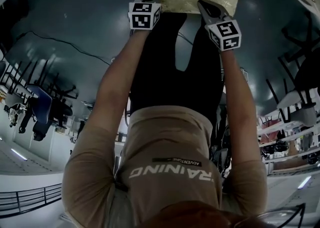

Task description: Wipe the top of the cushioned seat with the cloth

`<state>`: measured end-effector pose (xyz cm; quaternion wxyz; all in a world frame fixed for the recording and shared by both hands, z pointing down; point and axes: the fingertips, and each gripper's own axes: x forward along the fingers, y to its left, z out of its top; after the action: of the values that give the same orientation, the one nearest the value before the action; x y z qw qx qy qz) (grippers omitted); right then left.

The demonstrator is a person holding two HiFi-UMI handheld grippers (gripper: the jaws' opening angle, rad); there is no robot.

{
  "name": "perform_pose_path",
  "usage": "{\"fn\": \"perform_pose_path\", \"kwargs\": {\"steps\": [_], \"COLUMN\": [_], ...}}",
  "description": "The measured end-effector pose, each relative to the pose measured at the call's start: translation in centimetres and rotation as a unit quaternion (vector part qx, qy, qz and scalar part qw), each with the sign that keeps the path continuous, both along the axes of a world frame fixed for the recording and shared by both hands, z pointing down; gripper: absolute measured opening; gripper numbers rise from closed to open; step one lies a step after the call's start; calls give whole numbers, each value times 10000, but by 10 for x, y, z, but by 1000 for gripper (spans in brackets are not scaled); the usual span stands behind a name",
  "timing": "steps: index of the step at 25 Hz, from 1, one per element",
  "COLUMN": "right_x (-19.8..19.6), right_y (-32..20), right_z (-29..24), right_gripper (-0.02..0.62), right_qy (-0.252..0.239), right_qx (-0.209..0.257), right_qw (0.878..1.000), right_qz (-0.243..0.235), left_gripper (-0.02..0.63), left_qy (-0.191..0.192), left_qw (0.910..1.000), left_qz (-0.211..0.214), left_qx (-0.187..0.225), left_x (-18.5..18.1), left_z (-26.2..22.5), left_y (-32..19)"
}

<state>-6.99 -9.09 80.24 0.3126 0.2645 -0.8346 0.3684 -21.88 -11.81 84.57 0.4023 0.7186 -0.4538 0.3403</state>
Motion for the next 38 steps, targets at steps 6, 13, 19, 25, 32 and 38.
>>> {"fn": "perform_pose_path", "kwargs": {"steps": [6,13,19,25,32,38], "right_x": [46,101,163,246,349,393], "right_y": [1,-2,-4,4,16,15], "right_z": [2,-2,-9,-10,9,21], "right_gripper": [2,2,2,2,2,2], "right_qy": [6,-58,-110,-60,111,123], "right_qx": [231,220,258,272,128,49], "right_qw": [9997,9996,9996,9994,9982,9959], "right_qz": [69,141,101,204,579,890], "left_gripper": [48,48,48,48,48,48], "left_qy": [-192,-310,-231,-125,-122,128], "left_qw": [9996,9994,9997,9999,9999,9990], "left_qz": [-198,-150,-63,16,43,404], "left_qx": [82,-36,-24,-2,4,-105], "left_x": [24,69,145,240,329,395], "left_z": [-3,-5,-8,-7,0,3], "left_y": [0,-1,-6,-16,-29,-27]}}
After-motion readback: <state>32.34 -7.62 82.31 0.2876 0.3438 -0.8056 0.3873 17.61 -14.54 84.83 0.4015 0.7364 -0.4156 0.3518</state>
